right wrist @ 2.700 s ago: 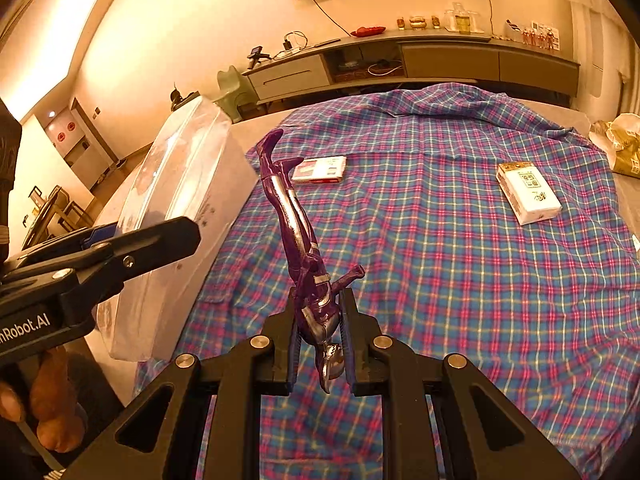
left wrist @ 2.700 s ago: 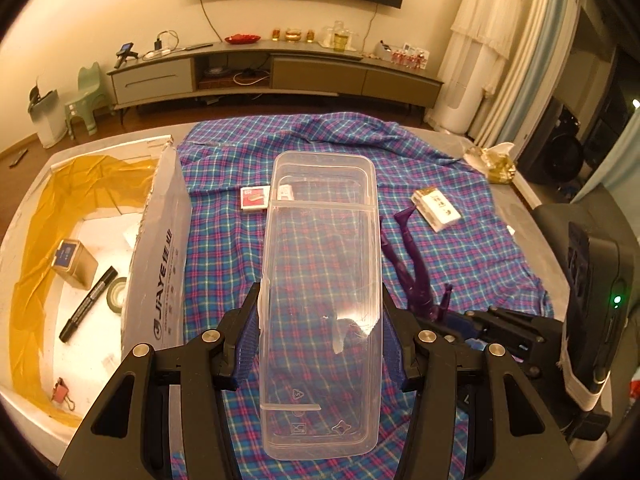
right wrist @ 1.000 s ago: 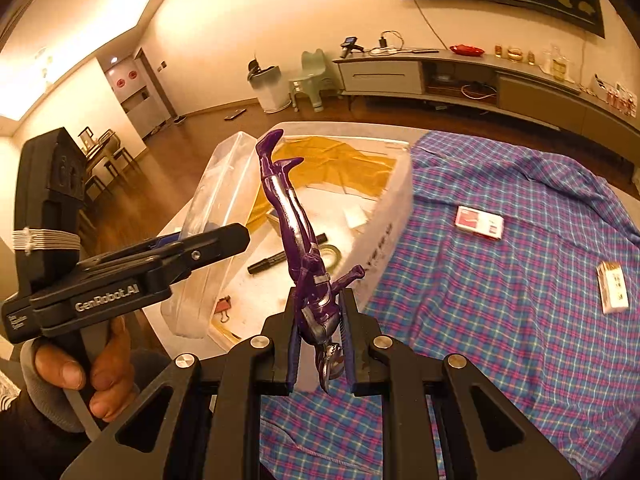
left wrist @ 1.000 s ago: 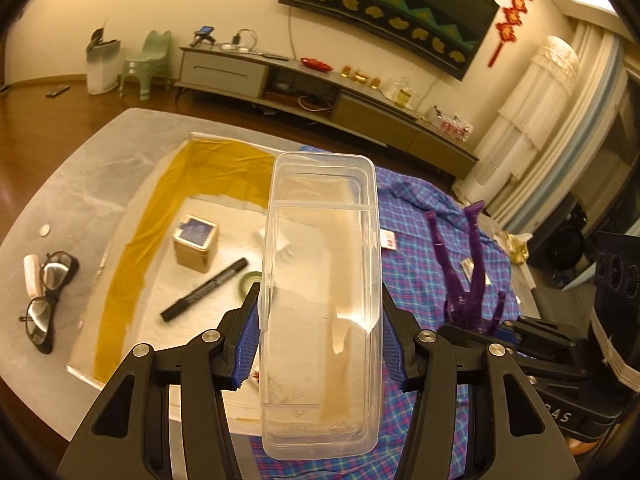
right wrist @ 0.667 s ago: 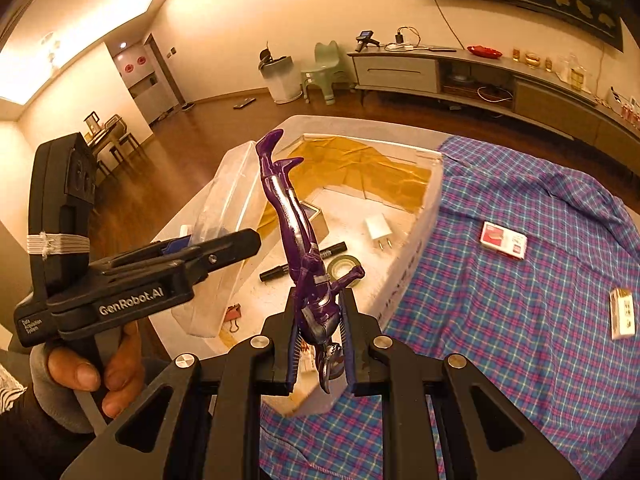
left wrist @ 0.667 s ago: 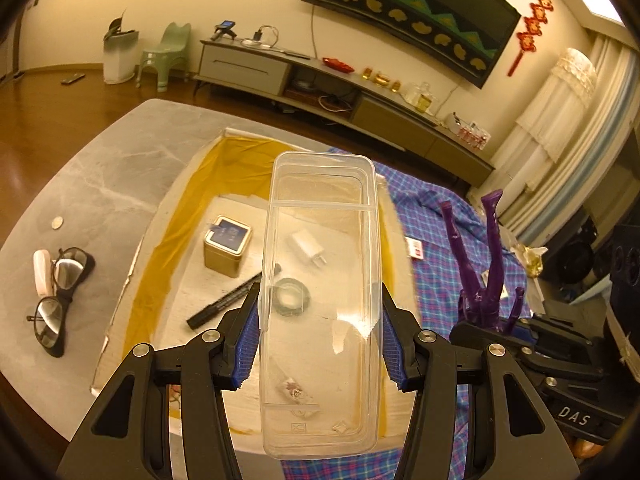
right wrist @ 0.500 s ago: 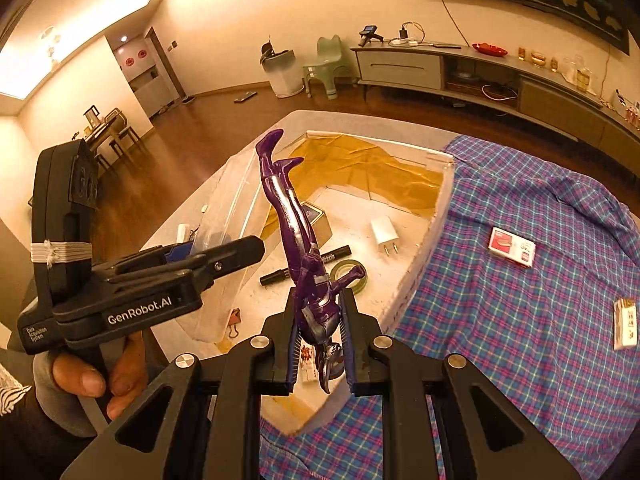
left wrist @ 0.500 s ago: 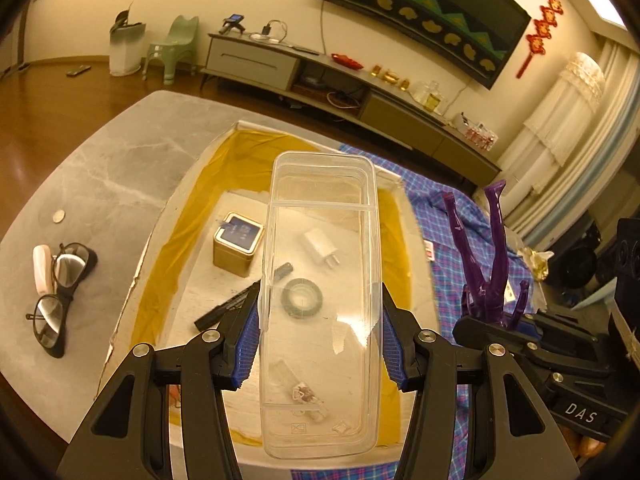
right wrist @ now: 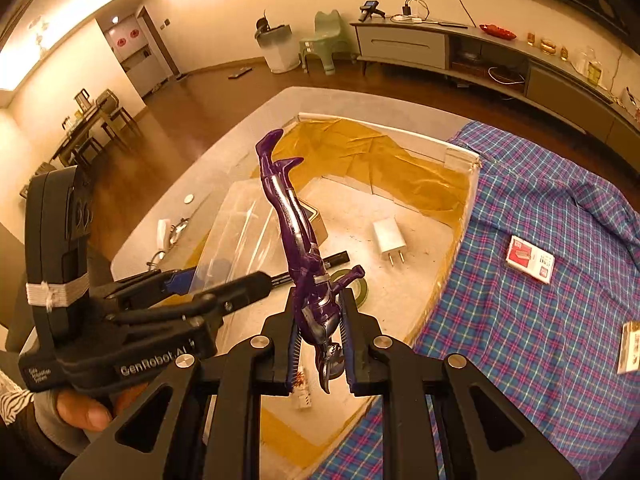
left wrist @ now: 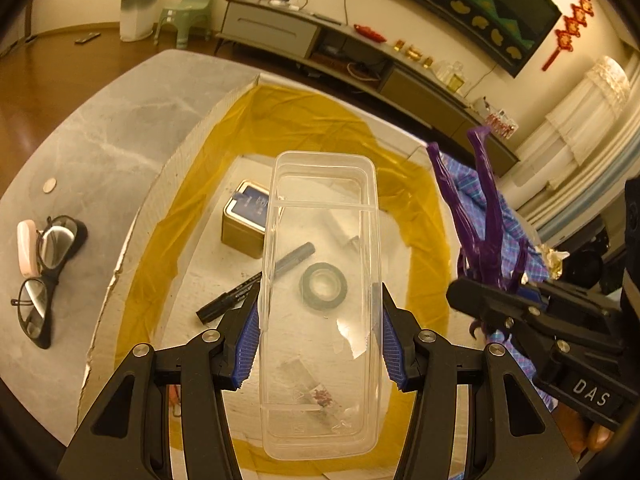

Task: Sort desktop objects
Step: 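Lower the case and figure into the box and open both tools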

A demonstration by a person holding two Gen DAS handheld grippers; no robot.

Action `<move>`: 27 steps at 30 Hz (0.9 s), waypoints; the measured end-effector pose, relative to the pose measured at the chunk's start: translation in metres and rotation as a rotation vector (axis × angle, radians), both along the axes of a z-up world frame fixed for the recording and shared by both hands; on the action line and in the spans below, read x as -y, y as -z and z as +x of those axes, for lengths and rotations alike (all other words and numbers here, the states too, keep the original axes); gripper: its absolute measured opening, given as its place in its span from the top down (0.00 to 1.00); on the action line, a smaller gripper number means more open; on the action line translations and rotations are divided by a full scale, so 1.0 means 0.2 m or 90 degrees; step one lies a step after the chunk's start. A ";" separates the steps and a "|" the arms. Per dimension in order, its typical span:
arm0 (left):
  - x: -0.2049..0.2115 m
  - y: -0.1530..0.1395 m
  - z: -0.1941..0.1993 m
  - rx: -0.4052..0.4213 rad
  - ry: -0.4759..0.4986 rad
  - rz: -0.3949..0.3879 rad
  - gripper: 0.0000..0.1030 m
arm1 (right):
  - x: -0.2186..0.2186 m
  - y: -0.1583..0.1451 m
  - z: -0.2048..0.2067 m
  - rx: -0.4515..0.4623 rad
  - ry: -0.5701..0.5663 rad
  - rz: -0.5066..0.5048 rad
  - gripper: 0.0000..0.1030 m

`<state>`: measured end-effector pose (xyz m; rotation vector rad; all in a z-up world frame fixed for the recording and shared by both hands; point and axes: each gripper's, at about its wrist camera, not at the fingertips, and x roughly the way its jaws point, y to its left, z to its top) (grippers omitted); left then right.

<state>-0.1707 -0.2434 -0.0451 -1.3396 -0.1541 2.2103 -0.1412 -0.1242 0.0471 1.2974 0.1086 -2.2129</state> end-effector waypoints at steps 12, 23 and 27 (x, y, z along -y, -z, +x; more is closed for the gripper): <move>-0.06 0.07 -0.01 0.030 0.029 -0.032 0.47 | 0.15 0.10 -0.21 0.002 -0.018 0.105 0.82; -0.14 0.11 0.04 0.081 0.087 -0.055 0.47 | 0.25 0.20 -0.40 0.020 -0.040 0.194 0.82; -0.17 0.12 0.05 0.104 0.116 -0.062 0.47 | 0.28 0.24 -0.46 0.035 -0.050 0.230 0.82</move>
